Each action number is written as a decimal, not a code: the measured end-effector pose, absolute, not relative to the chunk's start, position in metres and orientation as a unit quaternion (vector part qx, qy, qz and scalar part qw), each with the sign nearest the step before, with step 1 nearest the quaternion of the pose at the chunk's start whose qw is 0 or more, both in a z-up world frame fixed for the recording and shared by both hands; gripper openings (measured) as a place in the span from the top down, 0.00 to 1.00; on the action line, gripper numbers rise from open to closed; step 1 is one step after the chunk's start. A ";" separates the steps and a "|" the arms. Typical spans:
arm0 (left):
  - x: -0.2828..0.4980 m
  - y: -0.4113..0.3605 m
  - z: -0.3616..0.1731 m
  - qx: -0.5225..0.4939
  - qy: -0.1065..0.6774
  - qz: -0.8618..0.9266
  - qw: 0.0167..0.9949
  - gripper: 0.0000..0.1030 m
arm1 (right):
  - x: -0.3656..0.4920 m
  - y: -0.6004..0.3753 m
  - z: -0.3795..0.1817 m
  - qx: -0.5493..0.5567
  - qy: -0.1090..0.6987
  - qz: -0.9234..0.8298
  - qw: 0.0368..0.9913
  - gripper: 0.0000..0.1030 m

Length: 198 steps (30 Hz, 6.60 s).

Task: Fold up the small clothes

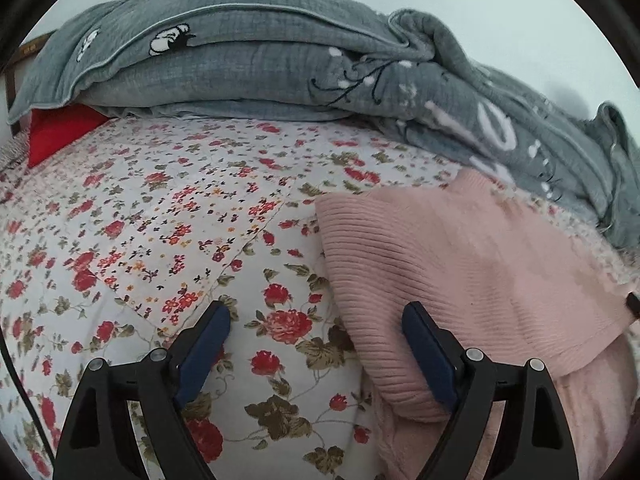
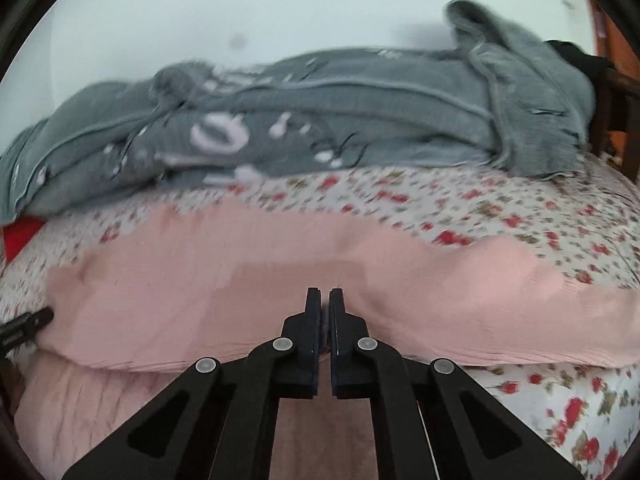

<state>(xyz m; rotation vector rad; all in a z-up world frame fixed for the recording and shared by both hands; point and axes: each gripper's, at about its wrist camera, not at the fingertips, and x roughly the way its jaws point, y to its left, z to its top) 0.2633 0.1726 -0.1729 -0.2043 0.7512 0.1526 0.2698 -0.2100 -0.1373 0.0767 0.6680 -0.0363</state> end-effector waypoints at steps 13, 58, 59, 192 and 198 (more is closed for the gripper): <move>0.262 0.181 -0.172 -0.139 0.357 0.050 0.922 0.14 | 0.284 -0.238 -0.157 0.091 0.400 -0.054 0.910 0.95; 0.272 0.181 -0.178 -0.111 0.375 0.077 0.917 0.13 | 0.157 -0.548 -0.140 0.282 0.292 -0.176 0.897 0.54; 0.272 0.181 -0.178 -0.112 0.374 0.076 0.917 0.13 | 0.159 -0.550 -0.139 0.275 0.293 -0.178 0.898 0.78; 0.205 0.178 -0.180 -0.155 0.322 0.089 0.930 0.38 | 0.107 -0.278 -0.139 0.061 0.372 -0.015 0.926 0.46; 0.150 0.146 -0.181 -0.048 0.329 0.091 0.939 0.41 | 0.055 -0.287 -0.133 0.080 0.377 0.021 0.923 0.44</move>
